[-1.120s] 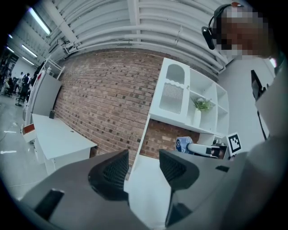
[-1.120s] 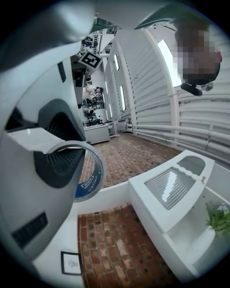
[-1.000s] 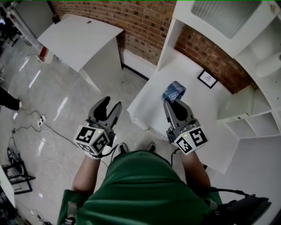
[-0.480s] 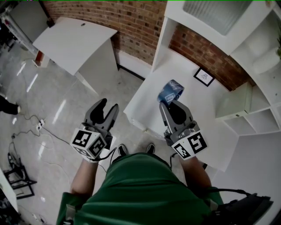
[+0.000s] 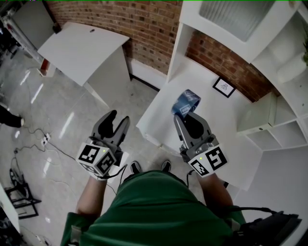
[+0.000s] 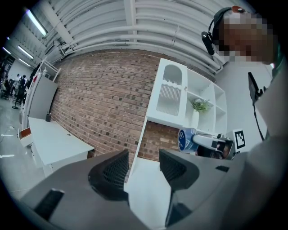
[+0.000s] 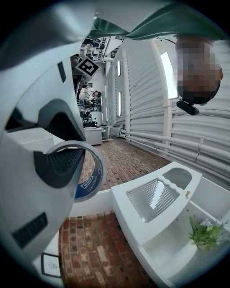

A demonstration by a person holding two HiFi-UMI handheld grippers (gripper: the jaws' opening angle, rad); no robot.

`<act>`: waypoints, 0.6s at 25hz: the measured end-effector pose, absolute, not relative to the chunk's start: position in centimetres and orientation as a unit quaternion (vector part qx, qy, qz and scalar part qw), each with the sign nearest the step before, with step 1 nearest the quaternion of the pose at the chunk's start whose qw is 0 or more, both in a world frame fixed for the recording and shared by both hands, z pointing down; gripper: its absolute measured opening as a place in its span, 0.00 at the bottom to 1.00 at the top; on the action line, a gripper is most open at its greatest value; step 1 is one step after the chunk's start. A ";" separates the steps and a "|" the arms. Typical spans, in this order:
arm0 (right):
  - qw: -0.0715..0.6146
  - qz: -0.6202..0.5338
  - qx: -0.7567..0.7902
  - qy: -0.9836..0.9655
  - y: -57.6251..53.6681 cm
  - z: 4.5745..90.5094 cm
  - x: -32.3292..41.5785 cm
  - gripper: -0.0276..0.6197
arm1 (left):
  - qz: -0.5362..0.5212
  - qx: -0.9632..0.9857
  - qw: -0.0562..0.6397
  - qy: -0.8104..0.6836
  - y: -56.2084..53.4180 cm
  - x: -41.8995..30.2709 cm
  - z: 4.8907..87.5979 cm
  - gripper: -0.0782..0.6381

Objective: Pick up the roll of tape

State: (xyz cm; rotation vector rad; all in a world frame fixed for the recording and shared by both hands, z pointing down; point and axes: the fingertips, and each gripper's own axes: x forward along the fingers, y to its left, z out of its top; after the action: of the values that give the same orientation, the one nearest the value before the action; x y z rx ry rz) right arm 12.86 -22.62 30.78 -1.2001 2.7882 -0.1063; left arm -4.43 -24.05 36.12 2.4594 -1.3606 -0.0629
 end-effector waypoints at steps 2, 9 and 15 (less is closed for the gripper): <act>0.053 -0.037 -0.394 0.917 -22.6 30.9 12.9 0.14 | -0.021 0.863 0.163 -0.477 -24.0 -4.4 36.2 0.42; 0.052 -0.040 -0.396 0.916 -23.0 30.7 13.0 0.14 | -0.019 0.863 0.166 -0.477 -24.2 -4.7 36.1 0.42; 0.054 -0.041 -0.394 0.916 -23.0 30.8 13.5 0.14 | -0.016 0.860 0.163 -0.483 -23.9 -4.7 36.6 0.42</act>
State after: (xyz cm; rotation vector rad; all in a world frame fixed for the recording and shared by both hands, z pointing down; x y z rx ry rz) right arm 13.50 -22.98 30.84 -1.1984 2.7843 -0.1239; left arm -4.69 -23.94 36.57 2.4540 -1.3775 -0.0471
